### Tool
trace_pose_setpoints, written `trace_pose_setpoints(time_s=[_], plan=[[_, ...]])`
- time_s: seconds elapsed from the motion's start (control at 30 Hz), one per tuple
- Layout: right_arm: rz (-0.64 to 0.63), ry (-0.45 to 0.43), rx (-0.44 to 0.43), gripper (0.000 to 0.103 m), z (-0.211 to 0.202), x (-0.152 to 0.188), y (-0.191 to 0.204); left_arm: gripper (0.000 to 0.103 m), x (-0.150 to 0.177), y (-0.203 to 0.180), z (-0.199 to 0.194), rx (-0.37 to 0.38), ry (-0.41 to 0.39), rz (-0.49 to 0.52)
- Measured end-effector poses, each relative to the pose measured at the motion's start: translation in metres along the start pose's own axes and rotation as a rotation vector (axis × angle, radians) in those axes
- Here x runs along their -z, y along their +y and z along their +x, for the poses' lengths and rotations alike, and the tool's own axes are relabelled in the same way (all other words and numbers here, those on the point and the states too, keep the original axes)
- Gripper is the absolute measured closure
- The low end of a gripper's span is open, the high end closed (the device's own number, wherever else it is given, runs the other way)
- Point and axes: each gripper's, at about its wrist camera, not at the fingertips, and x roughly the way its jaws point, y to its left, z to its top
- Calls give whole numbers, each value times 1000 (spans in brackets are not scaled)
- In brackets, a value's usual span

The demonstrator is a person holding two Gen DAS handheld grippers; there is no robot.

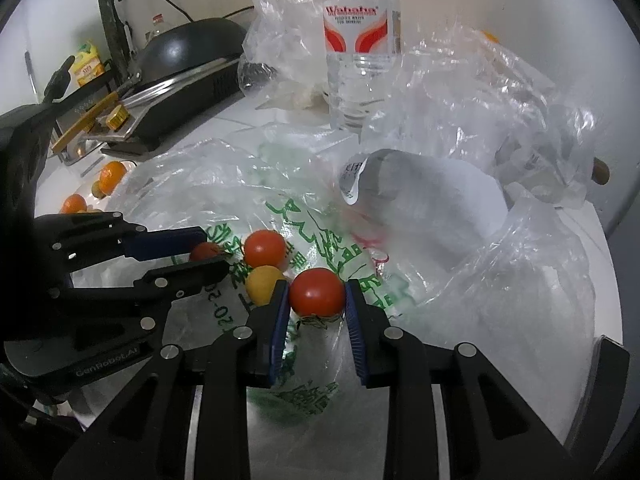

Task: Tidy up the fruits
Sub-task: 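Grasp a red cherry tomato with the right tool, then grasp another red cherry tomato with the left tool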

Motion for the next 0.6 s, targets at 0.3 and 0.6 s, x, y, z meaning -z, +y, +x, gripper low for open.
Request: trace_pose_setpoints(time_s=[0.3,0.6], plan=[[-5,-18,9,74,-12,3,4,80,0,0,-1,7,-19,9],[15,-17,9,74,-18,9,-6,78,-5,-1,5,-12,-4,31]])
